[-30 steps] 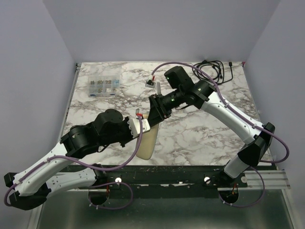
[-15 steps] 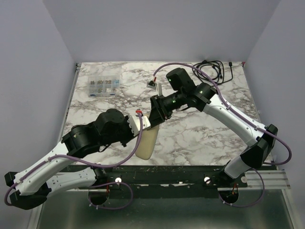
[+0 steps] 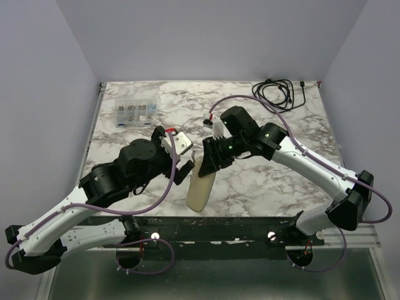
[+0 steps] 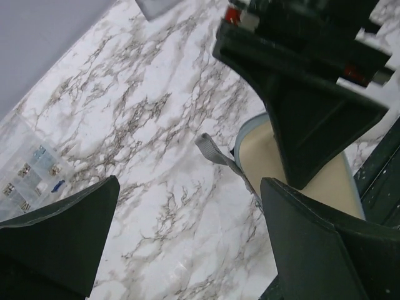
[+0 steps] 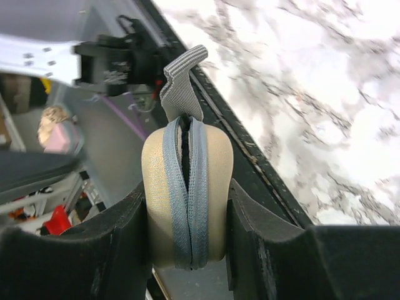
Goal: Open the umbrella
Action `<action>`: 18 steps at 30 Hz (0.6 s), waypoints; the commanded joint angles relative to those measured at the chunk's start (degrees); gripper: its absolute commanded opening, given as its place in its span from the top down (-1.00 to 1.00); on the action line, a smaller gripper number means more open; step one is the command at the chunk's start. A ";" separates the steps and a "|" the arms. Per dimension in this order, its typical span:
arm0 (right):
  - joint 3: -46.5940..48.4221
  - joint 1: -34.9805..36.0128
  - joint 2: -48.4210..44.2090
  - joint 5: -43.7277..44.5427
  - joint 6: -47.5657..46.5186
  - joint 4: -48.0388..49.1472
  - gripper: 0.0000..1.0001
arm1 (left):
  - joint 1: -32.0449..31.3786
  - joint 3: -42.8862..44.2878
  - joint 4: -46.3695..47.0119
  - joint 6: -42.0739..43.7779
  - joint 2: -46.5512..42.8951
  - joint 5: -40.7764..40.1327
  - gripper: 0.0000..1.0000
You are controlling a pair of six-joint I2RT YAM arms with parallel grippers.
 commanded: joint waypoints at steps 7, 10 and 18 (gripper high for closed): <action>-2.12 -0.97 3.01 15.77 8.21 -2.05 0.99 | -0.54 8.15 -7.33 -17.07 1.44 -4.98 -0.97; 0.54 -1.13 6.55 18.67 9.13 -5.38 0.99 | -0.54 10.81 -12.15 -21.61 2.59 -0.98 -0.97; 7.05 -1.46 15.05 21.24 8.38 -10.33 0.99 | -0.45 3.77 -11.78 -39.52 0.14 4.60 -0.97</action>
